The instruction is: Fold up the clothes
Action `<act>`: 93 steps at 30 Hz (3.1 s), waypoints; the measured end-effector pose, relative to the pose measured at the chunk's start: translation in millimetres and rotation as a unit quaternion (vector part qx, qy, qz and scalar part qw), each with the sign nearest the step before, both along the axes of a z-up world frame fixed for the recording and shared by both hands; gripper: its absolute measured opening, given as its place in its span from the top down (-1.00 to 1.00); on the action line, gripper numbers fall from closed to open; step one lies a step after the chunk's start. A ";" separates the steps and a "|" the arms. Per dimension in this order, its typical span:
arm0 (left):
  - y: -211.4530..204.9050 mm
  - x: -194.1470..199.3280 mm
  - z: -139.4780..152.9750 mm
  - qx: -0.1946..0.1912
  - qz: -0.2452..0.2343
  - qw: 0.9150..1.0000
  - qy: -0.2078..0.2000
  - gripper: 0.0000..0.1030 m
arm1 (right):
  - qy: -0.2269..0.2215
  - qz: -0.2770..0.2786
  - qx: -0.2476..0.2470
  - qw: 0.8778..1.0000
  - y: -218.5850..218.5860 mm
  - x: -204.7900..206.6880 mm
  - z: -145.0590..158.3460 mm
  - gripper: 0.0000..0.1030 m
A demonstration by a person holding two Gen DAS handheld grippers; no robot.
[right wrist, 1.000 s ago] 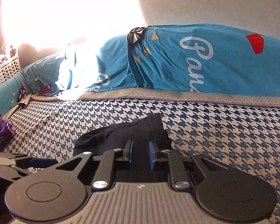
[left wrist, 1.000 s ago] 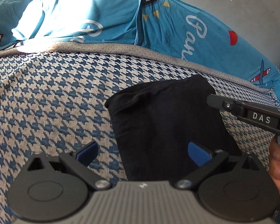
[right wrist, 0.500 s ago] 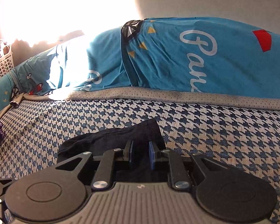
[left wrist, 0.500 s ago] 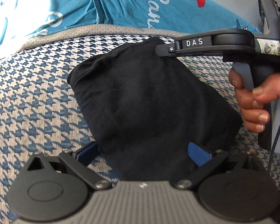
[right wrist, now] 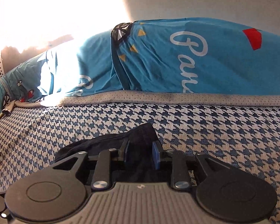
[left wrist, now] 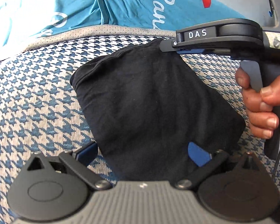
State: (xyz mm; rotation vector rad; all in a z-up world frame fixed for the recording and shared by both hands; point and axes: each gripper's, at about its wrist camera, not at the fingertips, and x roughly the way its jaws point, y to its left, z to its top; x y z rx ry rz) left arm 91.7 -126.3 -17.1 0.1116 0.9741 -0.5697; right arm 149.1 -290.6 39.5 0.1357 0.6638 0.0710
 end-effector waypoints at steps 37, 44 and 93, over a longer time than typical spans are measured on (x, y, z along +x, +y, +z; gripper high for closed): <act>61.7 -94.4 2.3 0.029 0.130 0.991 0.004 -1.00 | 0.080 -0.121 0.061 0.987 6.4 -167.8 4.7 -0.22; 64.7 -94.6 2.5 0.048 0.126 0.991 -0.003 -1.00 | 0.090 -0.131 0.116 0.981 -5.2 -184.7 0.8 -0.24; 89.1 16.7 0.6 -0.012 0.120 0.992 0.027 -1.00 | 0.113 -0.180 0.230 0.950 -38.5 -174.6 -25.2 -0.25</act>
